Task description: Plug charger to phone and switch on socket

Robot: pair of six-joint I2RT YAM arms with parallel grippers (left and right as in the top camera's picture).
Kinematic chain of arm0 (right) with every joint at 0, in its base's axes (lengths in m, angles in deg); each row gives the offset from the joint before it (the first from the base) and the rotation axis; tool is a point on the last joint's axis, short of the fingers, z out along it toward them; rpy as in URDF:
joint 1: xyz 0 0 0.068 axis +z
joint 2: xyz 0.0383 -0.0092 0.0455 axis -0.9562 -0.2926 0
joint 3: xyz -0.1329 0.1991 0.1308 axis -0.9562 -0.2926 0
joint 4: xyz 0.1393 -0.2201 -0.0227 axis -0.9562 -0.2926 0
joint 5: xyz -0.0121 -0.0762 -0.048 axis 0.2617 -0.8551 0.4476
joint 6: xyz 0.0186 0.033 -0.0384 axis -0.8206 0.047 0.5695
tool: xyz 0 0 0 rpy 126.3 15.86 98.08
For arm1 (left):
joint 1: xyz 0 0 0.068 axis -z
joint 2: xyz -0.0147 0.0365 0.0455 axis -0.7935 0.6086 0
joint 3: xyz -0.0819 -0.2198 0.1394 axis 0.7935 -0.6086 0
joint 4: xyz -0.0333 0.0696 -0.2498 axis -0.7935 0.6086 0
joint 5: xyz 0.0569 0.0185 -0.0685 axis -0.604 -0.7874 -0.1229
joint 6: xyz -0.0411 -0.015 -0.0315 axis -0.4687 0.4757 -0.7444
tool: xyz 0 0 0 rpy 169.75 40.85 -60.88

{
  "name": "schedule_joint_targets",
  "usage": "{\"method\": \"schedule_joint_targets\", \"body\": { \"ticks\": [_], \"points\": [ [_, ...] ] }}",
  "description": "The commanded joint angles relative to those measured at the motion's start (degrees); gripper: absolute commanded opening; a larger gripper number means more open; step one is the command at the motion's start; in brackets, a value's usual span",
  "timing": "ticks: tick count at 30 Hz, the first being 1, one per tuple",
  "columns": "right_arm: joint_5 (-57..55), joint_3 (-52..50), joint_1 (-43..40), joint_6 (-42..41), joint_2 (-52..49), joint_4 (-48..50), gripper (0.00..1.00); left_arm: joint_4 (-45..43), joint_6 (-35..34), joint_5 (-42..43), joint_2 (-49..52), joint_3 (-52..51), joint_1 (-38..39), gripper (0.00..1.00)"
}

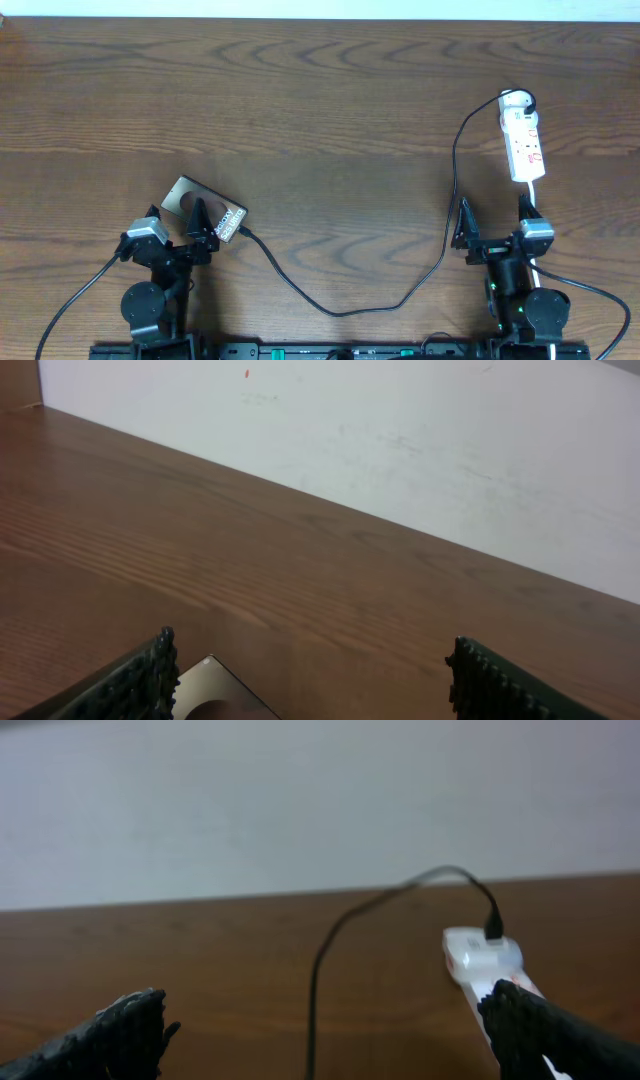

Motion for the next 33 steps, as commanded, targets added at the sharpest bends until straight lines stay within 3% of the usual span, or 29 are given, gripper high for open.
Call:
{"method": "schedule_joint_targets", "body": {
  "ticks": [1,5,11,33],
  "points": [
    [-3.9,-0.2,0.2,-0.2,0.7,-1.4,0.99,2.7,-0.3,0.5,-0.3,-0.5,-0.2,0.84],
    [-8.5,-0.2,0.2,0.3,0.7,-6.3,0.99,2.7,-0.3,0.5,-0.3,-0.5,-0.2,0.84],
    [-8.2,-0.2,0.2,8.7,0.7,-6.4,0.99,2.7,-0.3,0.5,-0.3,-0.5,-0.2,0.84],
    [-8.2,-0.2,0.2,8.8,0.7,-6.2,0.99,2.7,-0.3,0.5,-0.3,-0.5,-0.2,0.84]
  ]
}}
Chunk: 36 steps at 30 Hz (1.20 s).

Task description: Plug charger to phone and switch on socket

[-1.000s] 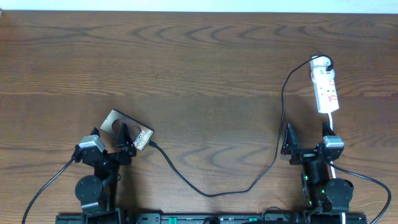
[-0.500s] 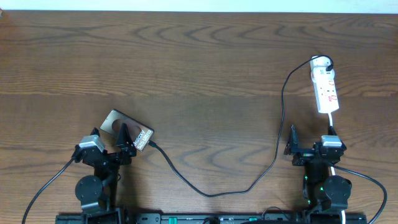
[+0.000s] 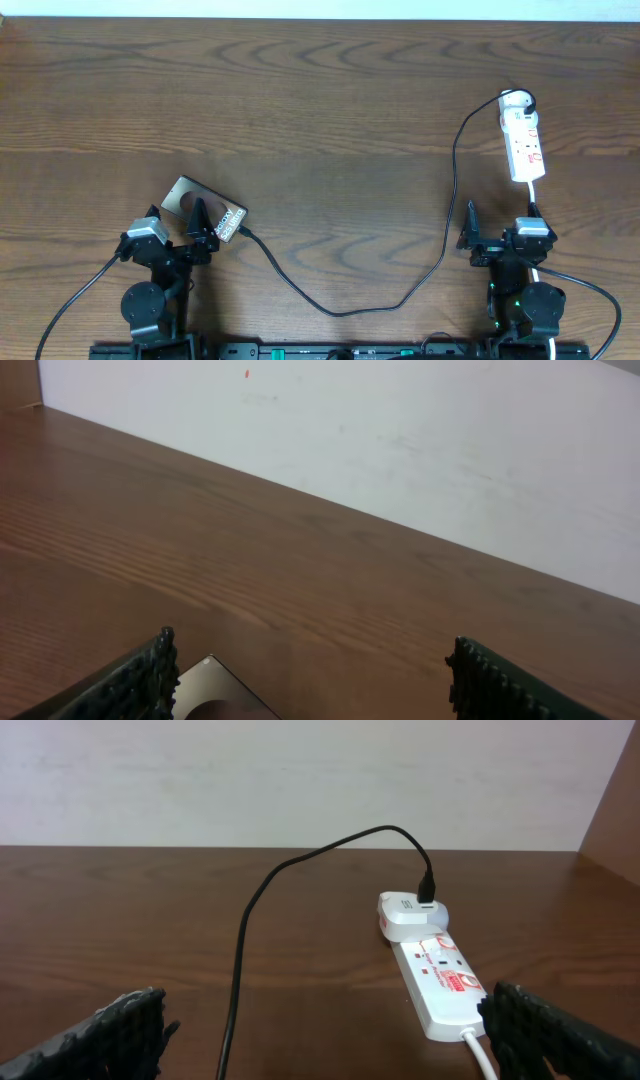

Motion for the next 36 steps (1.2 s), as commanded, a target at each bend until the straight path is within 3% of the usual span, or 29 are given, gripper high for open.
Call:
{"method": "schedule_joint_targets", "body": {
  "ticks": [1,36],
  "points": [
    [-1.1,-0.1,0.2,0.7,0.4,-0.2,0.99,2.7,-0.3,0.5,-0.3,-0.5,-0.2,0.84],
    [-1.1,-0.1,0.2,0.7,0.4,-0.2,0.99,2.7,-0.3,0.5,4.2,-0.5,0.4,0.84]
  ]
}}
